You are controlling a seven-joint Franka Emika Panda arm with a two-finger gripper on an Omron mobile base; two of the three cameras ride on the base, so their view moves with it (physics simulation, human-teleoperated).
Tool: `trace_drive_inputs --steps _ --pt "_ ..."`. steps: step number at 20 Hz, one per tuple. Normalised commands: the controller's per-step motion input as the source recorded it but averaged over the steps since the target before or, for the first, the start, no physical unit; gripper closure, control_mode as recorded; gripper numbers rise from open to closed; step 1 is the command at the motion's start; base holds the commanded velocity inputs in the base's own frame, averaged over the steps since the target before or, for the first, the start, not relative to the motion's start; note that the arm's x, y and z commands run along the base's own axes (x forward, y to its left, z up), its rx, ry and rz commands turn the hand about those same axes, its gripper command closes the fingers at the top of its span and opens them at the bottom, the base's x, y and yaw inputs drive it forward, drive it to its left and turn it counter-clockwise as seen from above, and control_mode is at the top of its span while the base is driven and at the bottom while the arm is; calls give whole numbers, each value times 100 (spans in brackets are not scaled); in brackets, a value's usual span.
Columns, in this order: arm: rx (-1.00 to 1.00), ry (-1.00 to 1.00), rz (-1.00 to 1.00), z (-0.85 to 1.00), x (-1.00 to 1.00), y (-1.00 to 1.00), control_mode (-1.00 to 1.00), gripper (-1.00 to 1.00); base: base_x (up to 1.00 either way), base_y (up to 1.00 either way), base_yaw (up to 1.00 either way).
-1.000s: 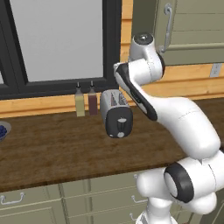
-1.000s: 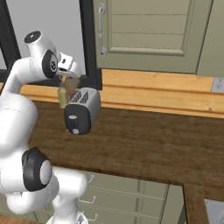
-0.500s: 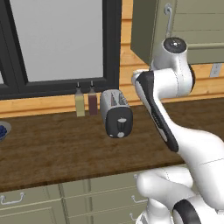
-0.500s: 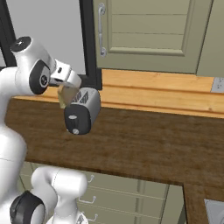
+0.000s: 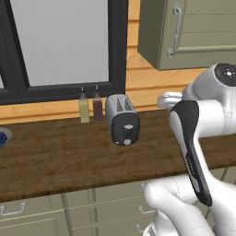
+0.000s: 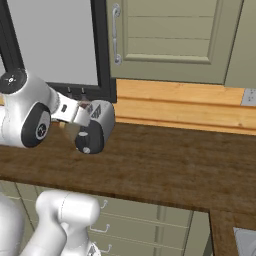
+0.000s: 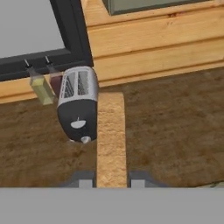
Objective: Start the toaster. Once the lever pops up, take the bread to the plate on the dining counter.
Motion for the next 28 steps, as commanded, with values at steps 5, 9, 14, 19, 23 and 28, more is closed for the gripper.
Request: trace_drive_inputs --steps 5,9,14,19,23,28 --pt "0 4 12 -31 -16 11 -100 100 0 0 0" --pt "-2 9 8 -66 0 2 -100 100 0 0 0" --pt "-3 5 3 -34 0 0 -100 100 0 0 0" --pt "0 0 0 0 0 0 -100 100 0 0 0" --pt "0 -4 1 2 -8 4 -100 100 0 0 0" --pt "0 0 0 0 0 0 100 100 -66 34 23"
